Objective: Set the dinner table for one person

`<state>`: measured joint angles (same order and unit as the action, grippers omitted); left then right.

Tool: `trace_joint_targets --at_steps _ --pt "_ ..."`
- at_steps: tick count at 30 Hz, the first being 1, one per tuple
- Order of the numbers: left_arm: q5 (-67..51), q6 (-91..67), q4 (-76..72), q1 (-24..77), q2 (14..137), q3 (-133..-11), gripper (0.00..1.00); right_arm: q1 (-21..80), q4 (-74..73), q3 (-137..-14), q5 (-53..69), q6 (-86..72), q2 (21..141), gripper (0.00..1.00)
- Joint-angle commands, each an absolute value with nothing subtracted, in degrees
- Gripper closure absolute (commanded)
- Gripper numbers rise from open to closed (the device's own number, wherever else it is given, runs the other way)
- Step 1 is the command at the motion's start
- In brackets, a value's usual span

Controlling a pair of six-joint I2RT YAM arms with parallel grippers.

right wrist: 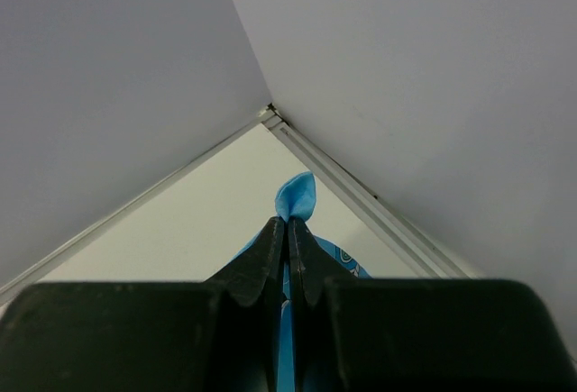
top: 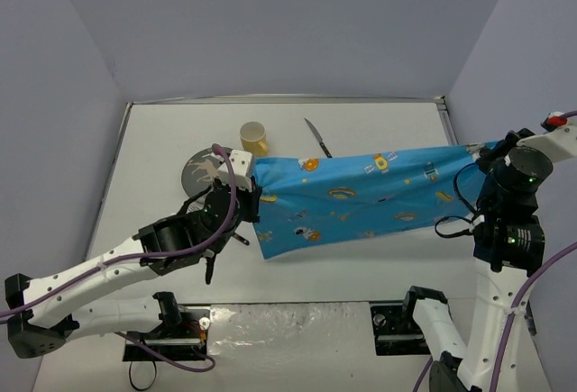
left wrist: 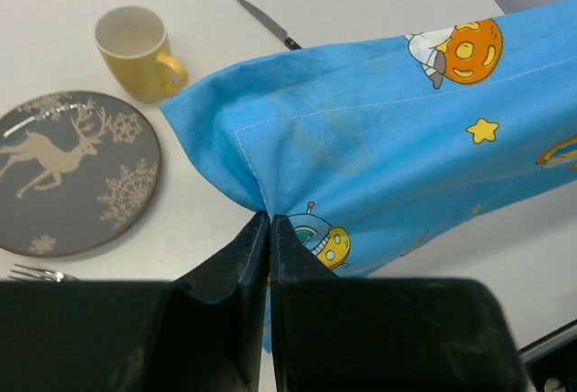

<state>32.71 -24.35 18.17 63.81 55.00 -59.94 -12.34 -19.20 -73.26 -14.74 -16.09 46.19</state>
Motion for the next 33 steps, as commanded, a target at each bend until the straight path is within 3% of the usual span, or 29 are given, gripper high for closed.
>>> trace_joint_targets --at_steps 1,8,13,18,24,33 --pt "35.64 -32.49 20.49 62.97 59.13 -60.11 1.00 -12.66 -20.56 -71.93 -21.03 -17.69 50.85 1.00" --pt "21.05 -40.63 14.32 50.40 73.42 -56.54 1.00 -12.96 -12.92 -58.83 -23.16 -21.95 58.24 1.00" --pt "18.71 -38.52 9.17 45.91 86.84 -59.82 1.00 -14.57 -3.72 -53.63 -20.61 -22.89 69.14 1.00" --pt "18.81 -35.69 6.68 43.94 91.86 -62.99 1.00 -15.08 0.67 -54.32 -18.37 -20.89 72.45 1.00" --pt "19.46 -33.61 6.04 43.89 89.93 -64.61 1.00 -15.56 1.76 -56.20 -14.94 -20.22 68.15 1.00" --pt "24.04 -22.89 3.71 49.25 68.78 -60.78 1.00 -15.64 -3.98 -62.61 -14.63 -19.05 52.34 1.00"
